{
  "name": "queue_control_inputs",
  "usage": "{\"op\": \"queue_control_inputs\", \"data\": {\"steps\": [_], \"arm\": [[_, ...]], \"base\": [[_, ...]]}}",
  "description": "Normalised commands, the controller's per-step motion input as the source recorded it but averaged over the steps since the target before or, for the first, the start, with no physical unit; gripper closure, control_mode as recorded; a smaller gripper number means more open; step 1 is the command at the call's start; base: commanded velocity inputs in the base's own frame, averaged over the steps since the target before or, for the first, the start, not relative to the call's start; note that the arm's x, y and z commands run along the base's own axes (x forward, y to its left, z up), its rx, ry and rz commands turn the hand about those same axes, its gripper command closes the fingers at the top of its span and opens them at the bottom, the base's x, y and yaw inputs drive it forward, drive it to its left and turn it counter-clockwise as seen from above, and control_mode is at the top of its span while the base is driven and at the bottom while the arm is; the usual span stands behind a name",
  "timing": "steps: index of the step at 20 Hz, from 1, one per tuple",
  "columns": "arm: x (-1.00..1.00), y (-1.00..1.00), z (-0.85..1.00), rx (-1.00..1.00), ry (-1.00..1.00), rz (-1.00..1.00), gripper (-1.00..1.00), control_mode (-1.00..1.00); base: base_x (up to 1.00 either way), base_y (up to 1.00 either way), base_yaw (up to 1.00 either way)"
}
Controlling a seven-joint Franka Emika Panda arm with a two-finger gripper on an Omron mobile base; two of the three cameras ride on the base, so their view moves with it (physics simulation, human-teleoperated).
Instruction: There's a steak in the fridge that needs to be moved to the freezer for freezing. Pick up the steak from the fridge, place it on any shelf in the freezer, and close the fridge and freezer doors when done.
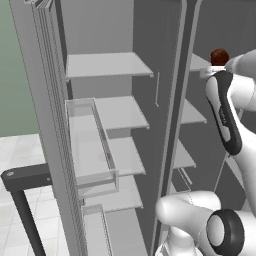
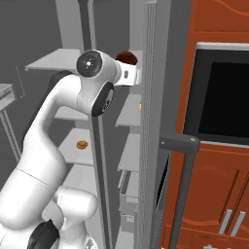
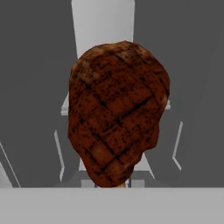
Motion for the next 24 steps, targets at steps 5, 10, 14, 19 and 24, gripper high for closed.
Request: {"op": "queue_control_inputs", "data": {"steps": [5, 10, 14, 19, 24], "arm": [[0.46, -0.15, 0.00, 0.00, 0.02, 0.01, 1.00, -1.00], [0.38, -0.17, 0.00, 0.00, 0.02, 0.04, 1.00, -1.00], [0.40, -0.09, 0.00, 0.00, 0.00, 0.06, 1.00, -1.00], [0.33, -0.10, 0.00, 0.00, 0.05, 0.05, 1.00, -1.00], [0.27, -0.06, -0.10, 0.00, 0.05, 0.02, 1.00, -1.00]], "base": [[0.00, 0.00, 0.00], [0.00, 0.00, 0.00], [0.00, 0.00, 0.00], [0.00, 0.00, 0.00], [0.00, 0.00, 0.00]]}}
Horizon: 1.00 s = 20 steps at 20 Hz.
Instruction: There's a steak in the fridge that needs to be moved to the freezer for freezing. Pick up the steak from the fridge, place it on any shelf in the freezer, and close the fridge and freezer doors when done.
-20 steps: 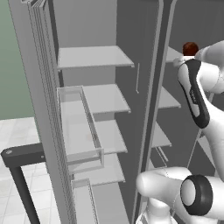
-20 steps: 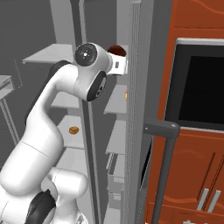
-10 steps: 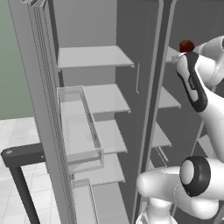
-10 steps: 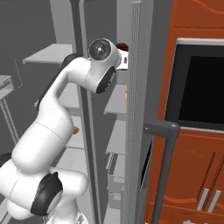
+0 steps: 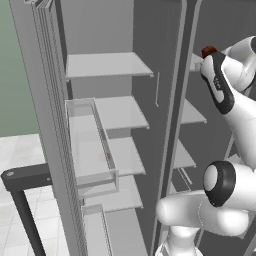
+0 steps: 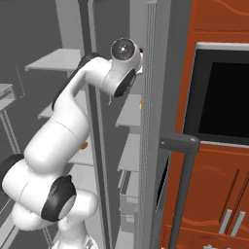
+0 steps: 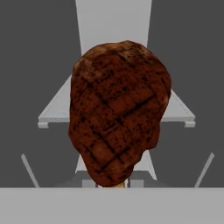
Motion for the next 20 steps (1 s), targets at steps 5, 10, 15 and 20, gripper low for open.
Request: {"op": "queue_control_inputs", "data": {"steps": [5, 10, 15, 20], "arm": [[0.30, -0.01, -0.02, 0.00, 0.01, 0.00, 1.00, -1.00], [0.29, -0.05, -0.03, 0.00, 0.00, 0.00, 1.00, -1.00], [0.26, -0.15, -0.02, 0.00, 0.00, 0.00, 1.00, -1.00], [0.33, -0.19, -0.07, 0.00, 0.01, 0.01, 1.00, -1.00]], "base": [[0.00, 0.00, 0.00], [0.00, 0.00, 0.00], [0.00, 0.00, 0.00], [0.00, 0.00, 0.00]]}}
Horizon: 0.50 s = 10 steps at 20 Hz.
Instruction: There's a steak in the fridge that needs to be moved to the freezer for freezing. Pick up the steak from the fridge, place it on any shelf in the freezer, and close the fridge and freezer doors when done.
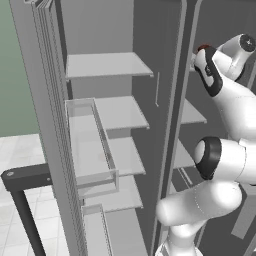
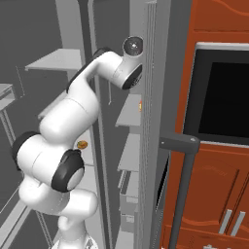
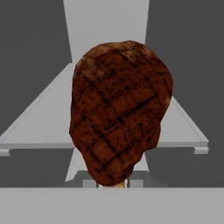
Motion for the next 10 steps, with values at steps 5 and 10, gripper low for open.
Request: {"op": "queue_control_inputs", "data": {"steps": [5, 10], "arm": [[0.35, -0.09, -0.15, 0.00, 0.05, 0.01, 1.00, -1.00], [0.37, -0.03, -0.16, 0.00, 0.08, 0.00, 1.00, -1.00]], "base": [[0.00, 0.00, 0.00], [0.00, 0.00, 0.00]]}}
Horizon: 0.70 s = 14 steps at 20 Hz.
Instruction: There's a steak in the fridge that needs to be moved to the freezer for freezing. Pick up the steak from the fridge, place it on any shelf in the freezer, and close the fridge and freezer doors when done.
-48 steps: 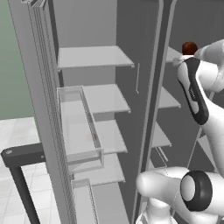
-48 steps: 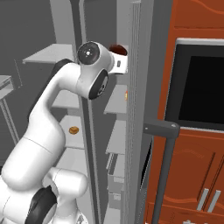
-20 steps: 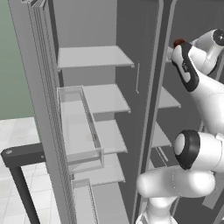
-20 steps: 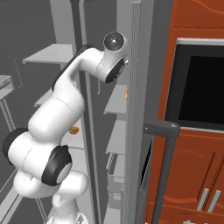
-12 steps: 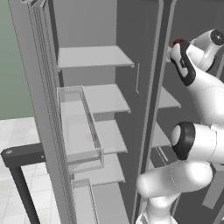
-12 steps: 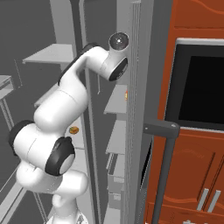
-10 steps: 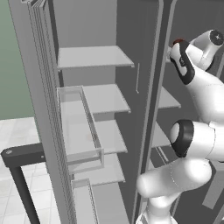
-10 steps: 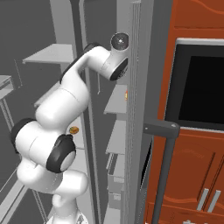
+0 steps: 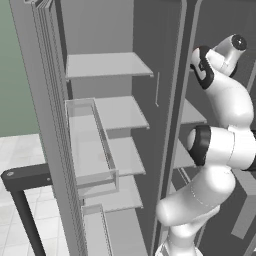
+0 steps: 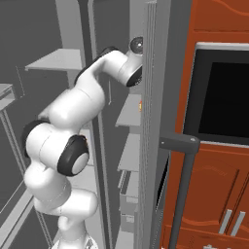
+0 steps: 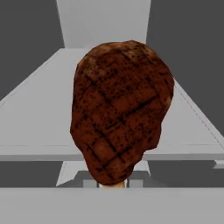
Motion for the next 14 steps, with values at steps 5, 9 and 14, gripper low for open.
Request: {"op": "queue_control_inputs", "data": {"steps": [5, 9, 14], "arm": [[0.34, -0.09, -0.01, 0.00, 0.03, 0.00, 1.00, -1.00], [0.39, -0.21, 0.00, 0.00, 0.00, 0.03, 1.00, -1.00], [0.32, -0.11, -0.01, 0.00, 0.00, 0.04, 1.00, -1.00]], "base": [[0.00, 0.00, 0.00], [0.00, 0.00, 0.00], [0.00, 0.00, 0.00]]}}
